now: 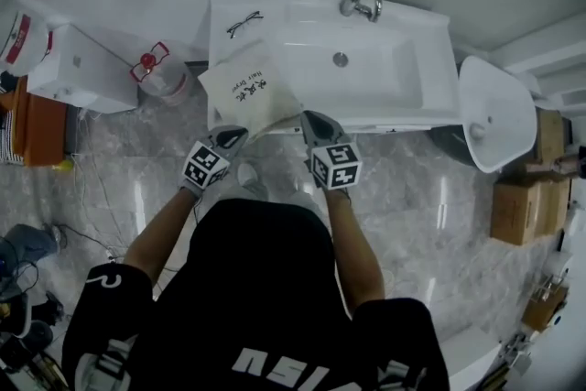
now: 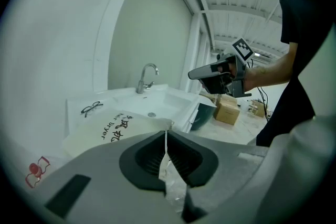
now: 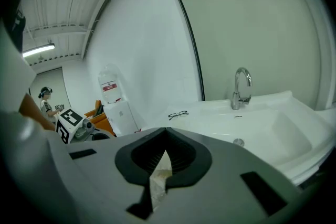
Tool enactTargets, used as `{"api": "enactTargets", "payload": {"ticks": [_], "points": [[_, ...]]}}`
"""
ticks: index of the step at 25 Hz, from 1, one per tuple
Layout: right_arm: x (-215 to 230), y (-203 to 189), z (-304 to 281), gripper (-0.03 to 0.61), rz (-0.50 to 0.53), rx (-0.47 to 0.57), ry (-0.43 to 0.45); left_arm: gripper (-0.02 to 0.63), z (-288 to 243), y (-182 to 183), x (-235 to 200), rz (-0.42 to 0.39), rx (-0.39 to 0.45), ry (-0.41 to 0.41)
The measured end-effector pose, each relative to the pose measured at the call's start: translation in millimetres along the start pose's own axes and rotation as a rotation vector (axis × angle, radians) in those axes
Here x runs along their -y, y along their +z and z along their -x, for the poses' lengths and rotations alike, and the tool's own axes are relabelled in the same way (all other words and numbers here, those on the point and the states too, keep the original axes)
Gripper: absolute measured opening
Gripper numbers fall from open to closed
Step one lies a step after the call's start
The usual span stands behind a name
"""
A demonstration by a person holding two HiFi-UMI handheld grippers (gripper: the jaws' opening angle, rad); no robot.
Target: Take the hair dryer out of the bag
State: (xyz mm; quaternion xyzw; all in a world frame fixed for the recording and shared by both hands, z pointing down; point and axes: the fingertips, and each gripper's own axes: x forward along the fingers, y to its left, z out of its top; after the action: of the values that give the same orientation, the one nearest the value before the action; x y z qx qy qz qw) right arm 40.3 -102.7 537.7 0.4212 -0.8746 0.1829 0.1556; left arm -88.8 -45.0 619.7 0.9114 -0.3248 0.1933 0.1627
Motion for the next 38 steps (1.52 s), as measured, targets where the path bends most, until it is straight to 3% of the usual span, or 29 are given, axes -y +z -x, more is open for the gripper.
{"api": "enactTargets", "payload": {"ticks": [2,4,7,10,17,21,26,32,38], "points": [[-1.3,-10.2,-0.3,-0.005,-0.028,-0.002,-0.035,0.001,-8.6,-13.0,0.1,-0.020,-0.037,-0.059],[-3.9,-20.5,-0.2,-0.005,-0.055,-0.003,-0.069,0.044,-16.4,-30.9,-2.6,-0.044,-0.087,-0.102],[-5.6,-32.4,0.2,-0.005,-0.075,0.000,-0.107,0.110,-27.3,-47.8,-9.4,-0.084,-0.149,-0.123],[-6.3,-46.4,3.8,-0.005,-0.089,-0.015,-0.127,0.133,-36.4,-59.3,-13.4,-0.088,-0.186,-0.122],[-11.8,-71.0,8.1,-0.005,-0.114,-0.069,-0.159,0.135,-49.6,-67.8,-12.3,-0.110,-0.230,-0.142],[-9.7,-76.1,9.1,-0.005,-0.118,-0.087,-0.162,0.084,-54.4,-69.0,-19.2,-0.126,-0.273,-0.113],[-13.8,-82.3,4.1,-0.005,-0.122,-0.103,-0.153,0.015,-51.1,-57.9,-23.5,-0.035,-0.244,-0.120],[-23.6,-82.6,-7.7,-0.005,-0.118,-0.108,-0.116,0.011,-36.5,-22.0,-34.7,0.018,-0.164,-0.096],[-34.8,-94.0,-40.1,-0.003,-0.131,-0.127,-0.061,0.011,-30.0,-15.8,-52.5,0.065,-0.157,-0.065]]}}
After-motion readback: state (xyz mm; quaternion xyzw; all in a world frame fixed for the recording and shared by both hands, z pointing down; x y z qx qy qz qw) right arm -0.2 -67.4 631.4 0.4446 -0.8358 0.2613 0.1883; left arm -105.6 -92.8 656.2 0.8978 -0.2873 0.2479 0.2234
